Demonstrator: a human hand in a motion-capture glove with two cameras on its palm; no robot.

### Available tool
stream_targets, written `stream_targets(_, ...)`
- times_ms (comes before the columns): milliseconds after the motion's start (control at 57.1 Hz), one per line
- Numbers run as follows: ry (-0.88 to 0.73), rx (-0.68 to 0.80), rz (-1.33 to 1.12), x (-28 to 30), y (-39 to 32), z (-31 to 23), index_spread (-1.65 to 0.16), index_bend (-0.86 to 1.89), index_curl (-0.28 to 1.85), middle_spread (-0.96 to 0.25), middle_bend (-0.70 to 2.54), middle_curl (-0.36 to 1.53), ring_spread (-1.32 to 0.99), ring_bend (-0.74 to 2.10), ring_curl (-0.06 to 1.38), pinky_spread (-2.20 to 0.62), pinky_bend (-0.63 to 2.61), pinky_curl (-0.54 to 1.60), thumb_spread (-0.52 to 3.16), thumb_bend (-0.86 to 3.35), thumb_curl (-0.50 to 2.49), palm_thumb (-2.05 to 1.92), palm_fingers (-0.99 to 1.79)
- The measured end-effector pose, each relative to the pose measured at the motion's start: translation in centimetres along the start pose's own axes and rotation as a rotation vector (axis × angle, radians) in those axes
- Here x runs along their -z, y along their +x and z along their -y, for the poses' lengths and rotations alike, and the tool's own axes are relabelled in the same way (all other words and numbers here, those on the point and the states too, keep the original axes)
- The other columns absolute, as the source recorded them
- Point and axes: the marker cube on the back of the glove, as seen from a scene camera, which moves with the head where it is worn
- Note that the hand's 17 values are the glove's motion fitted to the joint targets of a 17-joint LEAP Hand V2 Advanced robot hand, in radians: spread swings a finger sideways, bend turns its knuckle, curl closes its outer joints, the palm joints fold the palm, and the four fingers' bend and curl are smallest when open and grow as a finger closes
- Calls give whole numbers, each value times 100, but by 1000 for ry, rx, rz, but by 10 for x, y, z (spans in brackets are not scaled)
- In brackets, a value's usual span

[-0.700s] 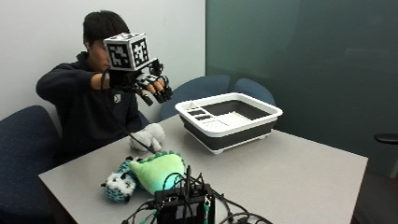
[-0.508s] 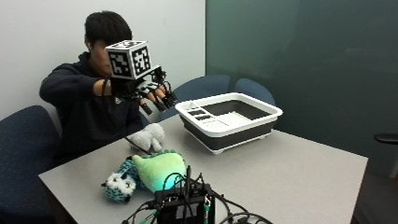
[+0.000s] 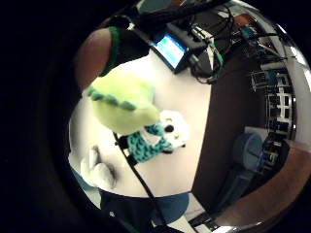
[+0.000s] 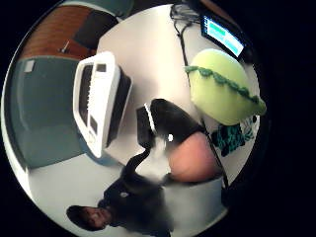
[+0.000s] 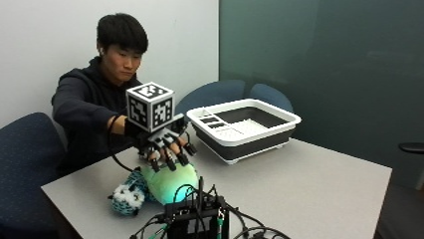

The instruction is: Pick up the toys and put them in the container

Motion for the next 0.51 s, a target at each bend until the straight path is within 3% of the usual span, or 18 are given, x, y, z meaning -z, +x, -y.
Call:
stream_targets(158, -87, -13, -109, -55, 9, 17, -30, 12, 22, -2, 20, 26, -2, 44, 18, 4, 85, 33, 136, 0, 22, 4, 6)
stream_targets(263, 15, 3, -112, -68, 16, 27, -29, 7, 19, 1, 17, 26, -1, 52, 21, 3, 104, 38, 129, 0, 25, 9, 3)
stream_targets(508, 200, 55, 25, -84, 20, 40, -27, 12, 14, 1, 21, 28, -15, 108, 35, -21, 120, 41, 126, 7, 32, 30, 48)
